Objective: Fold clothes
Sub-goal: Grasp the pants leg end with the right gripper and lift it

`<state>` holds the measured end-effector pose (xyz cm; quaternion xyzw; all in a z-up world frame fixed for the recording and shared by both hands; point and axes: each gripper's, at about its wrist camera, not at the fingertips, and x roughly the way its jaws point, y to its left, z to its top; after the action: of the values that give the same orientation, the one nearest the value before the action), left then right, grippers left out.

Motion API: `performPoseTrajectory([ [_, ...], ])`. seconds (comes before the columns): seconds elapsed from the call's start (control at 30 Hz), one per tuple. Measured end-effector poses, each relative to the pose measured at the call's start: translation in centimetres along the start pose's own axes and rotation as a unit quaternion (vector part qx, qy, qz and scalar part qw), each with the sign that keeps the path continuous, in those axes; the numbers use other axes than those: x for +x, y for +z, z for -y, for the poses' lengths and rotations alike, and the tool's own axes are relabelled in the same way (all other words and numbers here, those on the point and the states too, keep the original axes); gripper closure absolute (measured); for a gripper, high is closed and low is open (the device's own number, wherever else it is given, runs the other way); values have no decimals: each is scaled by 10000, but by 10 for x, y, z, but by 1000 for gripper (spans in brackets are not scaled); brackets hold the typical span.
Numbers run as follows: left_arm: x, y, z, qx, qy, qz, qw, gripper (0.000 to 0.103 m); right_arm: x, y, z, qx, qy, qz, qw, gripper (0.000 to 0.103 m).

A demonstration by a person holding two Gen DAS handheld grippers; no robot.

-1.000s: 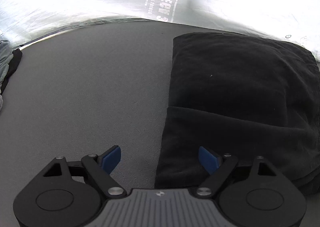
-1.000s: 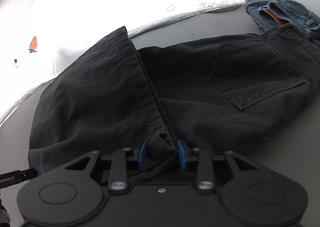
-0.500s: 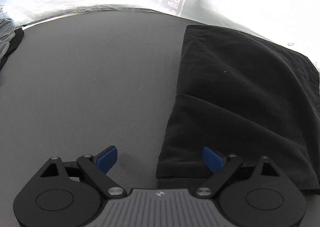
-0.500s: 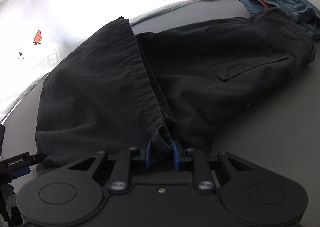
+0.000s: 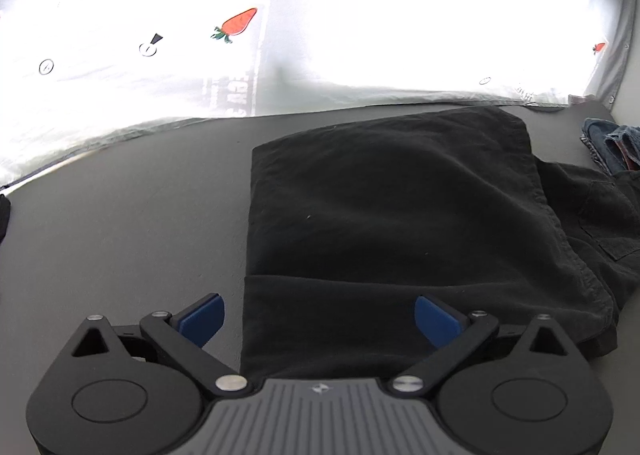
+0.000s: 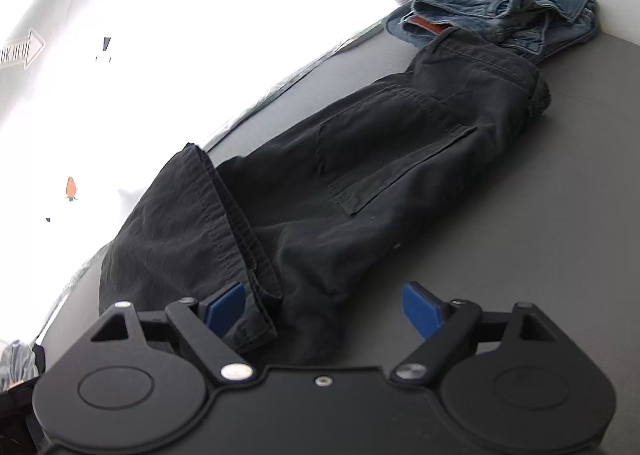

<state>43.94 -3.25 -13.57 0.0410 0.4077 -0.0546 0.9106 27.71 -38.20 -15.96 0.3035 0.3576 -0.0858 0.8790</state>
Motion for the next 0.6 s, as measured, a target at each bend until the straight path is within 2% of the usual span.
performPoseTrajectory([
  [0.07,-12,2,17,363,-182,213,9989,0,-4,6,22,318,-32,104,9994,7],
  [0.17,-12,16,47,693,-363,360,9963,0,-6,18,63,853,-199,273,9958,7],
  [0.27,4,39,77,757,-455,264,9957,0,-3,30,97,1264,-229,533,9903,7],
  [0.4,11,54,114,952,-635,415,9926,0,10,53,137,1583,-225,856,9834,7],
  [0.5,34,64,138,1369,-618,268,9883,0,28,72,161,1879,-58,1092,9761,7],
  [0.6,58,75,149,1406,-607,45,9882,0,50,92,171,1879,88,1152,9754,9],
])
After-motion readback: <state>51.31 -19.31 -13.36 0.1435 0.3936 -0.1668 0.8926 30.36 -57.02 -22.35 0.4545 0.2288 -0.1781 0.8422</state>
